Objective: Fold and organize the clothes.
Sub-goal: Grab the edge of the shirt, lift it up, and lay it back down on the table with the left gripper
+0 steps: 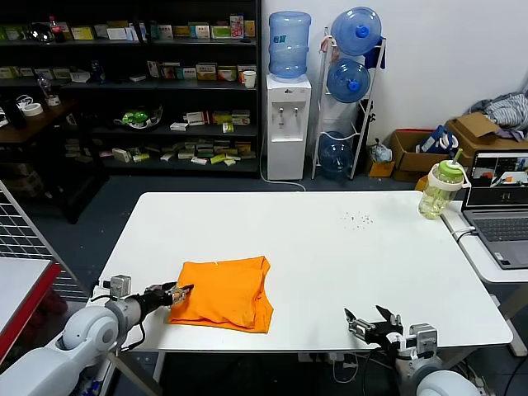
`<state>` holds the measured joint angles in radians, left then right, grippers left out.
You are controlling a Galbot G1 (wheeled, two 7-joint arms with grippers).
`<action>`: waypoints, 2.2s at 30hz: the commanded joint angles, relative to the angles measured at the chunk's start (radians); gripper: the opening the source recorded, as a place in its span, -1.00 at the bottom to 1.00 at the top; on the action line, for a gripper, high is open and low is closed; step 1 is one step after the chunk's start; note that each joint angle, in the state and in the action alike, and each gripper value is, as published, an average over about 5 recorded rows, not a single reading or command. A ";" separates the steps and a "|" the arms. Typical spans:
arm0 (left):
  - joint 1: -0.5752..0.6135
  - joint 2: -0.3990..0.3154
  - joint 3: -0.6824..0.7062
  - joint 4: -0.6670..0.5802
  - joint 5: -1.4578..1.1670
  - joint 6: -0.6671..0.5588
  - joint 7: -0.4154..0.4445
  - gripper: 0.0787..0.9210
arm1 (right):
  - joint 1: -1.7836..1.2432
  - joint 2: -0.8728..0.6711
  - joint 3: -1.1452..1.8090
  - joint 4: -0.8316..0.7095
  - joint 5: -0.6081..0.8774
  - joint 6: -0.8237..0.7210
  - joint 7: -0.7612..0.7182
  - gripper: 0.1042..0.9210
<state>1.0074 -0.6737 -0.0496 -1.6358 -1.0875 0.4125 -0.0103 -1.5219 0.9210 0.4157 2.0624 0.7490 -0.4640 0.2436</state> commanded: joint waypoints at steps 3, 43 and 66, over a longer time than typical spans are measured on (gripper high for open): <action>-0.012 -0.014 0.004 0.002 0.001 0.007 -0.005 -0.03 | -0.003 0.000 0.001 0.000 0.000 0.000 0.001 0.76; 0.053 0.460 -0.186 -0.258 -0.206 0.145 -0.271 -0.96 | 0.088 -0.006 -0.097 0.006 -0.107 0.084 -0.035 0.76; -0.083 0.384 -0.021 -0.440 -0.529 0.181 -0.504 -0.96 | -0.036 0.067 -0.019 0.032 -0.181 0.083 -0.027 0.76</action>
<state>1.0434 -0.1286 -0.2039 -1.8606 -1.2993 0.5573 -0.2165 -1.4764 0.9509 0.3467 2.0798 0.6032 -0.3808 0.2126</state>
